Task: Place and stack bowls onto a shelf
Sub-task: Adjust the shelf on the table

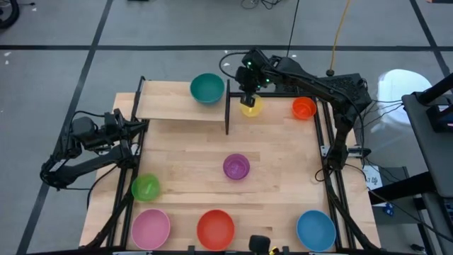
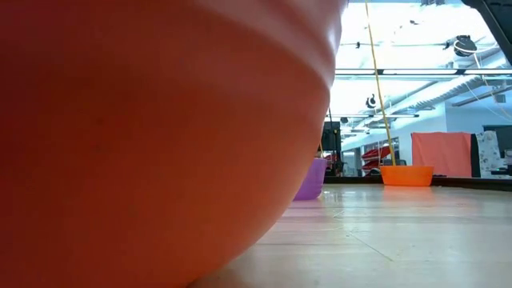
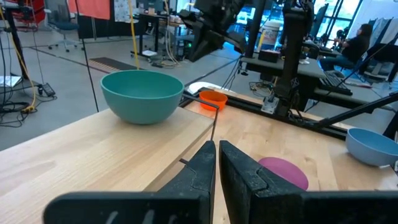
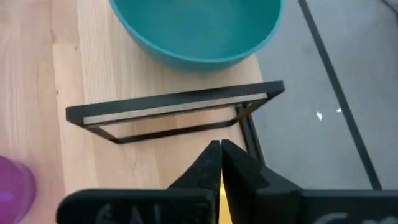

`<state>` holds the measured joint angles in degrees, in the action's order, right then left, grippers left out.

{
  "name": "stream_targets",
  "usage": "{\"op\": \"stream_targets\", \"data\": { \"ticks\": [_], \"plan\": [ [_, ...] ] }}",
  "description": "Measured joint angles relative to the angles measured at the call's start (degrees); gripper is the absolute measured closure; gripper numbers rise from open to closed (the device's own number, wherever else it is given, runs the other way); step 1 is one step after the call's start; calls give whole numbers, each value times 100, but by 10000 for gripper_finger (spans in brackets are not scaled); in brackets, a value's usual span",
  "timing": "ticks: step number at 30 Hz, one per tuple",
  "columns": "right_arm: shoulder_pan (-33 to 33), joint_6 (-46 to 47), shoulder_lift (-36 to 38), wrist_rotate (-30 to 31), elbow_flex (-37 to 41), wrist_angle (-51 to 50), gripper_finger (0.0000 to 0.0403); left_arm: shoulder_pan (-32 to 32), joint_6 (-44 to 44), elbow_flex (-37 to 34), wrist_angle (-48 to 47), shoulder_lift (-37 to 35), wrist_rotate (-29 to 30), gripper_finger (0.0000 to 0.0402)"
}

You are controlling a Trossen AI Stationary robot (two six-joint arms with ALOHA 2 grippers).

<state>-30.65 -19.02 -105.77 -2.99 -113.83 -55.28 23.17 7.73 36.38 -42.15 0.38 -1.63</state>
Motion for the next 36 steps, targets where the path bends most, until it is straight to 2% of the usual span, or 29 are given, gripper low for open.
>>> {"op": "stream_targets", "data": {
  "ticks": [8,12,19,23,28,36],
  "plan": [
    [39,8,1,-30,760,244,402,-2,0,0,0,0,2,376],
    [44,19,-2,-312,1386,796,402,1,0,0,0,-2,2,376],
    [149,44,-1,-452,2140,1928,403,1,0,0,0,0,4,376],
    [174,31,1,-778,2281,2553,403,-2,0,0,0,0,4,376],
    [170,153,-1,-840,2416,3211,403,-1,0,0,0,-2,4,376],
    [164,215,-1,-1062,2506,3410,403,0,0,0,0,0,5,376]
  ]
}}
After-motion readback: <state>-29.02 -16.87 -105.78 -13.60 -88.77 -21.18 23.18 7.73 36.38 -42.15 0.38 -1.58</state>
